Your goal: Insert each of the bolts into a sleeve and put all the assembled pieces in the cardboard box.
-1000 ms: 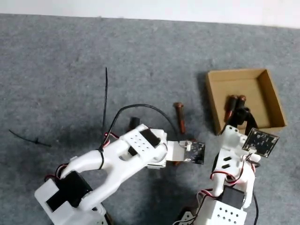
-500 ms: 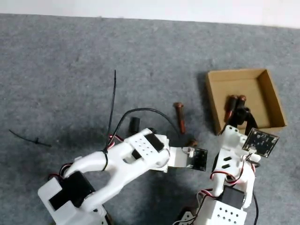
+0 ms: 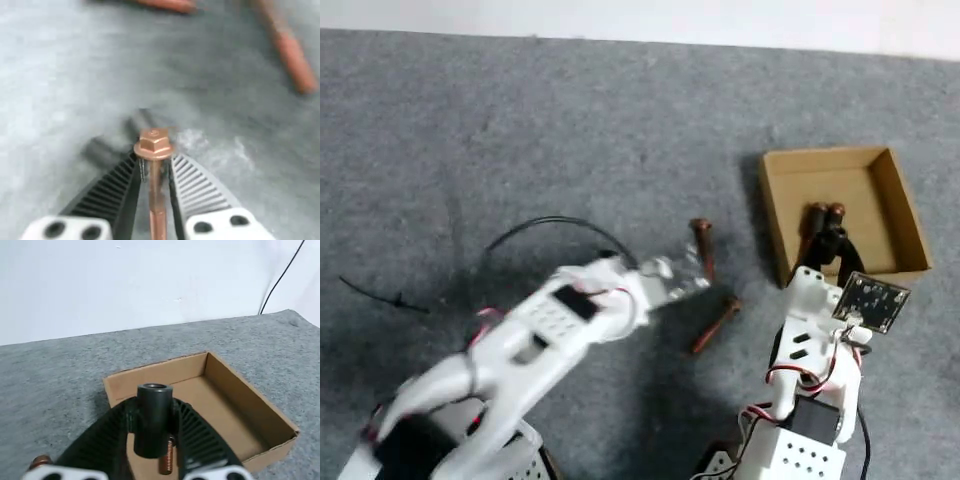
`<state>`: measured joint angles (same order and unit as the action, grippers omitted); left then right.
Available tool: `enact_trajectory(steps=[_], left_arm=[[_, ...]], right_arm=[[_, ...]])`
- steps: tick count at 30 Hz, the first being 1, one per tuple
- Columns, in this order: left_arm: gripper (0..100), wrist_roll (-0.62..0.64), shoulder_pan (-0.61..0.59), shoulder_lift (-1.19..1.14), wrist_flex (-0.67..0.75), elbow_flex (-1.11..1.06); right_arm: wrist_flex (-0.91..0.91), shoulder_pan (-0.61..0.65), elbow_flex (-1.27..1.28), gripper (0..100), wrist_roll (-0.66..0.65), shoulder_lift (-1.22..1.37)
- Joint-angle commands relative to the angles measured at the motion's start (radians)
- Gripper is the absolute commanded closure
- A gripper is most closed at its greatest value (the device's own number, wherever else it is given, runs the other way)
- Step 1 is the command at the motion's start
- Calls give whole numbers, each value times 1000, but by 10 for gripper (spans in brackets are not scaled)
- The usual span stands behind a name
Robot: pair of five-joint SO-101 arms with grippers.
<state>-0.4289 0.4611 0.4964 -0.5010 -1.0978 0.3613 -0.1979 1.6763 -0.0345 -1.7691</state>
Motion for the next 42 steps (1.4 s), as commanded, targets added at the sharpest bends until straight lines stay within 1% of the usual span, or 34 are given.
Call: enact_trajectory(steps=[1,5,8,11,18,20,22,24,27,29,32,33,37,40,42], left_arm=[[994,110,-67,248,132,-104],[994,212,-117,473,210,-228],[994,253,-142,630,259,-317],[994,264,-159,786,308,-410],[994,264,-150,1153,382,-599],[994,264,-154,1239,387,-605],[994,264,-157,1296,359,-601],[994,264,-157,1330,327,-599],[994,281,-151,1334,324,-598],[994,377,-150,1334,324,-598],[994,586,-156,1334,324,-595],[993,638,-153,1334,324,-593],[993,832,-148,1334,324,-550],[993,990,-153,1334,324,-512],[993,1060,-150,1334,324,-499]], right_arm=[[-1,41,102,994,0,-13],[31,93,102,994,0,-19],[48,154,102,994,0,-22],[50,228,102,994,-6,-13],[62,375,102,994,-8,-13],[62,418,102,994,-8,-13],[62,456,102,994,-8,-13],[62,489,102,994,-8,-13],[59,535,102,994,-9,-13],[59,572,102,994,-9,-13],[59,647,102,994,-14,-13],[59,670,102,994,-38,-13],[59,731,102,993,-216,-13],[59,780,102,993,-252,-13],[61,808,102,993,-253,-13]])
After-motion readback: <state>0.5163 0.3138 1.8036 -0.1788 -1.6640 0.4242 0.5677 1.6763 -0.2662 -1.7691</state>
